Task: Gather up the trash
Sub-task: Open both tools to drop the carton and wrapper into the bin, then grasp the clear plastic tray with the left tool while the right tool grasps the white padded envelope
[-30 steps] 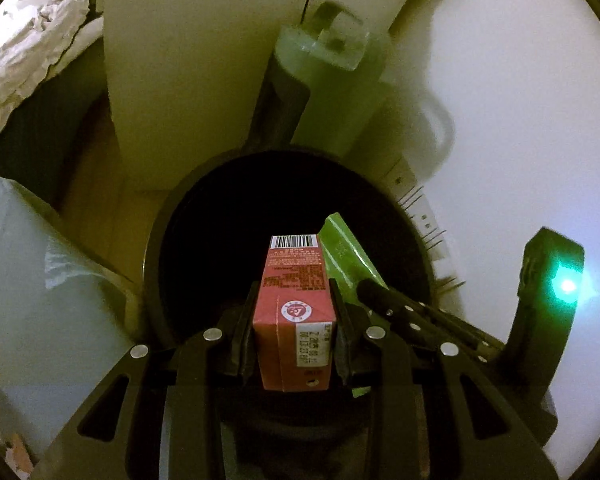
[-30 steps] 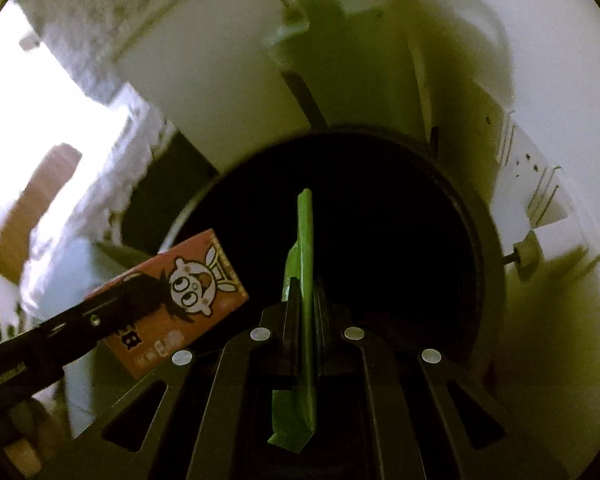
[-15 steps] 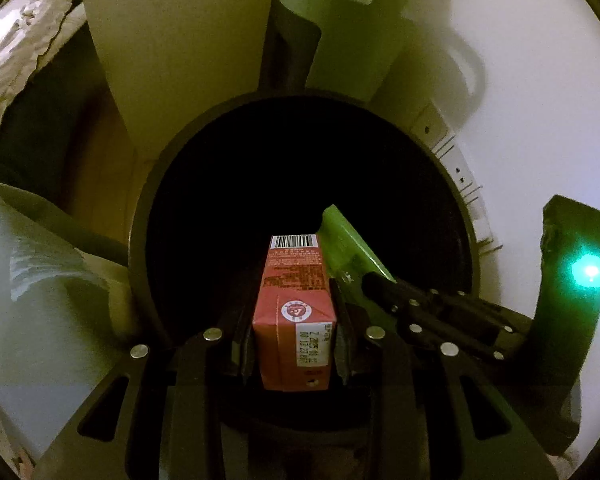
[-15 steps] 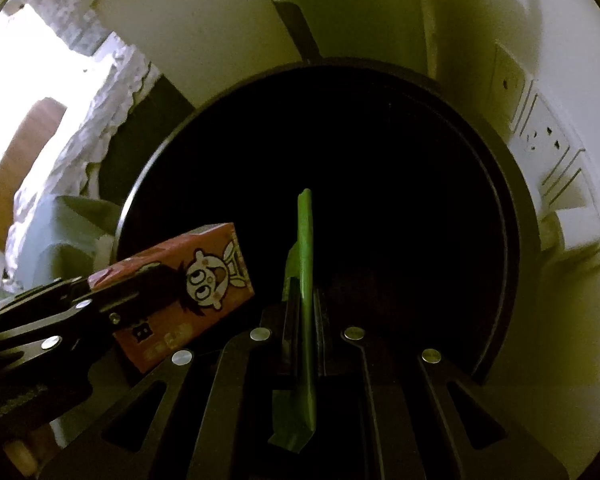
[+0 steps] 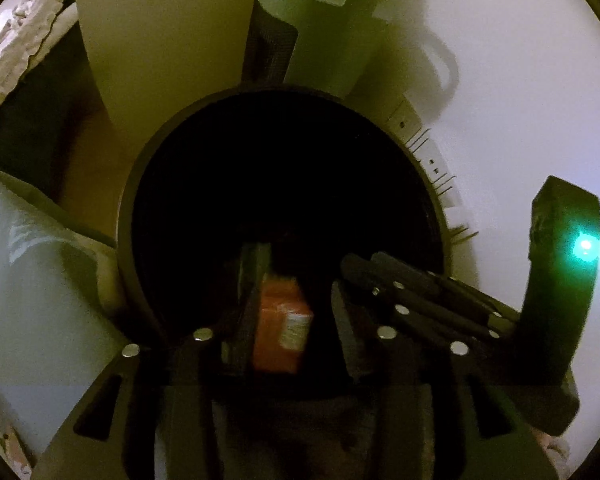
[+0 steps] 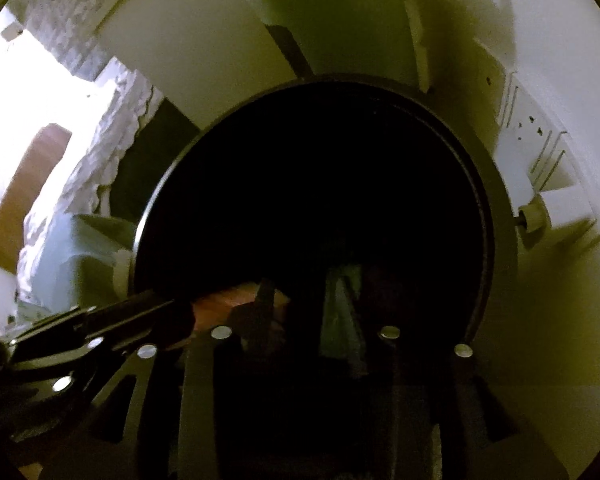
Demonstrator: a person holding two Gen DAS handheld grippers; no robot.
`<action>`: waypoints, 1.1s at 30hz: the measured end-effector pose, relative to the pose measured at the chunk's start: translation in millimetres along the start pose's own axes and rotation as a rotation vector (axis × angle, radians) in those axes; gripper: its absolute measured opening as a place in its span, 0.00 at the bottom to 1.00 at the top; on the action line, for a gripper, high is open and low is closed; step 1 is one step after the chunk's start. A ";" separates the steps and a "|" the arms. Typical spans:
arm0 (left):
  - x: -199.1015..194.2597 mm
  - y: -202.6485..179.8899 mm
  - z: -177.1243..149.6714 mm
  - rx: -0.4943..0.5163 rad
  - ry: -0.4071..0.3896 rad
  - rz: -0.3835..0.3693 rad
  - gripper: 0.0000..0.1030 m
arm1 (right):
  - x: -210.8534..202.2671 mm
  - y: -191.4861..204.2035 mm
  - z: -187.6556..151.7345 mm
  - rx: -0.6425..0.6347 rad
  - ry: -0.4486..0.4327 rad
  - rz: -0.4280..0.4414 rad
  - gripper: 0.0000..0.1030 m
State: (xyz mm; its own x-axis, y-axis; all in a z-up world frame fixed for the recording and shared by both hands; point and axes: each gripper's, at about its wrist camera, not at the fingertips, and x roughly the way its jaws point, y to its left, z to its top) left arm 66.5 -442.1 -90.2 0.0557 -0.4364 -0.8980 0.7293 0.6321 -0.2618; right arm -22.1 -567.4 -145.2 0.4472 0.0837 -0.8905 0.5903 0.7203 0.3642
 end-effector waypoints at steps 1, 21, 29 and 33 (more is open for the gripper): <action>-2.2 -0.3 -1.2 0.002 -0.005 -0.009 0.45 | -3.3 -1.6 0.0 0.015 -0.016 0.006 0.38; -184.0 92.4 -110.3 -0.224 -0.469 0.203 0.93 | -54.6 48.1 -25.7 -0.048 -0.288 0.138 0.73; -260.7 197.6 -225.2 -0.486 -0.522 0.446 0.93 | -63.2 202.2 -43.0 -0.471 -0.162 0.368 0.78; -274.1 228.5 -275.2 -0.600 -0.494 0.501 0.93 | -65.1 280.8 -73.2 -0.660 -0.052 0.462 0.78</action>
State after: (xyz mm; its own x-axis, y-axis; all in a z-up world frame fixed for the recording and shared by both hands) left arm 30.2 -1.8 -1.1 0.6544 -0.1591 -0.7392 0.0742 0.9864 -0.1466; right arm 65.4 -320.2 -4.9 0.5897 0.4520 -0.6692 -0.1732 0.8802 0.4419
